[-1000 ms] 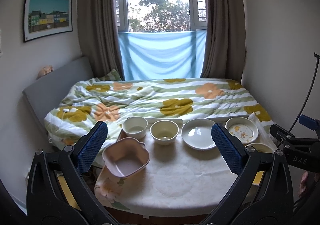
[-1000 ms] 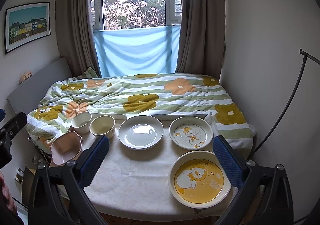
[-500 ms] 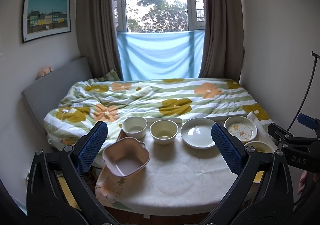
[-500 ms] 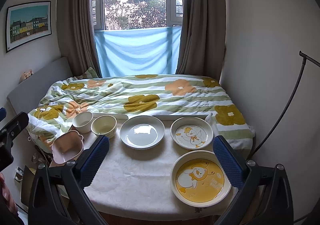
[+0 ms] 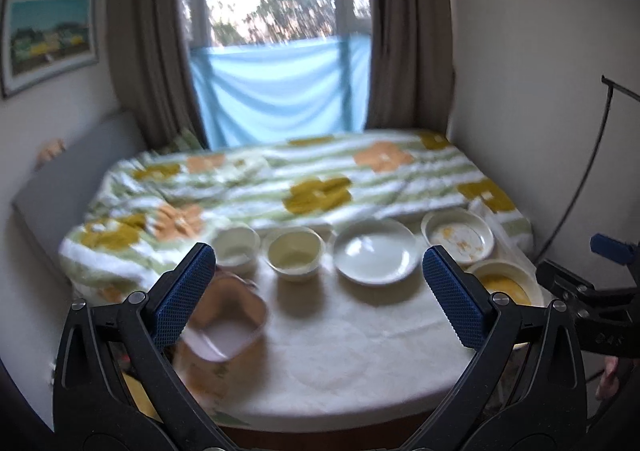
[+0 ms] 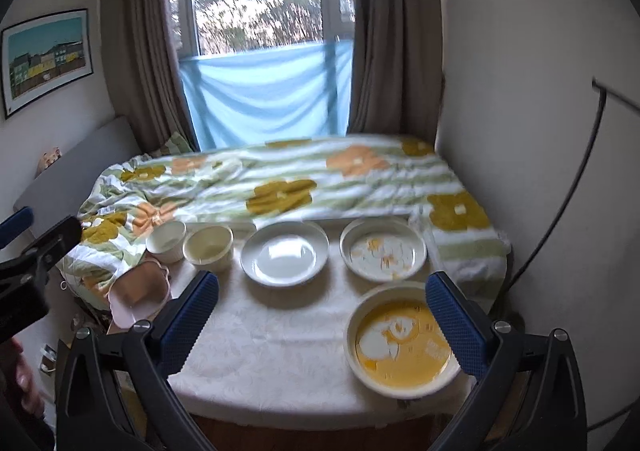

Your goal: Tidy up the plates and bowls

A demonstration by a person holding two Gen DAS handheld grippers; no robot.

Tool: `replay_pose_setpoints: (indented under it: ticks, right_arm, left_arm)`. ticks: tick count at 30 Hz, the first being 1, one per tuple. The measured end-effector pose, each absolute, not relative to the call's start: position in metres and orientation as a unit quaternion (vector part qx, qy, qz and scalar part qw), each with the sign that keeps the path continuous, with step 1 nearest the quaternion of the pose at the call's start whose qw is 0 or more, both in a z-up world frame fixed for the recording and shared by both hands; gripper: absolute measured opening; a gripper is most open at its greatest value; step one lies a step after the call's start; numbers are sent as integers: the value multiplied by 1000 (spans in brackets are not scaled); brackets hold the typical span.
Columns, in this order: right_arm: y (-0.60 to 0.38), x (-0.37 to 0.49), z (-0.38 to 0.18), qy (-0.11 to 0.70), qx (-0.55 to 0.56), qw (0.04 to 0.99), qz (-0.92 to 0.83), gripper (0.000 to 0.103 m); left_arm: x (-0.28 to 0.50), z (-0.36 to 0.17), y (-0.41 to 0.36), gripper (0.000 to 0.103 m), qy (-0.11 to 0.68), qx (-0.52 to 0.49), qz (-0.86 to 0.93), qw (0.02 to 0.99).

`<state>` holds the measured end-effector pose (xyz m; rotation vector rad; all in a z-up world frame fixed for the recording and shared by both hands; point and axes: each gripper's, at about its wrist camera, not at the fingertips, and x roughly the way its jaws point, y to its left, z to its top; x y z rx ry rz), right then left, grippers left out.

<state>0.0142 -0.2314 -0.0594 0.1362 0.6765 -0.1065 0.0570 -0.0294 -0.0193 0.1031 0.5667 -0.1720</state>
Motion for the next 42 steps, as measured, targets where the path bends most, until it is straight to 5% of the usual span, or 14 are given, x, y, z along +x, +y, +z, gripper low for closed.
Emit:
replay_pose_setpoints:
  ticks: [15, 20, 24, 37, 42]
  right_arm:
    - [-404, 33, -202, 465, 195, 863, -31, 101]
    - [-442, 52, -253, 509, 233, 828, 12, 70]
    - [-451, 63, -273, 530, 232, 815, 40, 57]
    - [-472, 93, -292, 530, 215, 816, 79, 16]
    - [-472, 97, -295, 533, 199, 817, 89, 15]
  left_arm:
    - [127, -202, -198, 100, 496, 35, -247, 832]
    - [145, -261, -233, 66, 563, 21, -245, 789]
    - [146, -285, -241, 61, 580, 10, -230, 781]
    - [171, -299, -241, 24, 589, -4, -204, 782]
    - [173, -301, -253, 23, 588, 3, -201, 783]
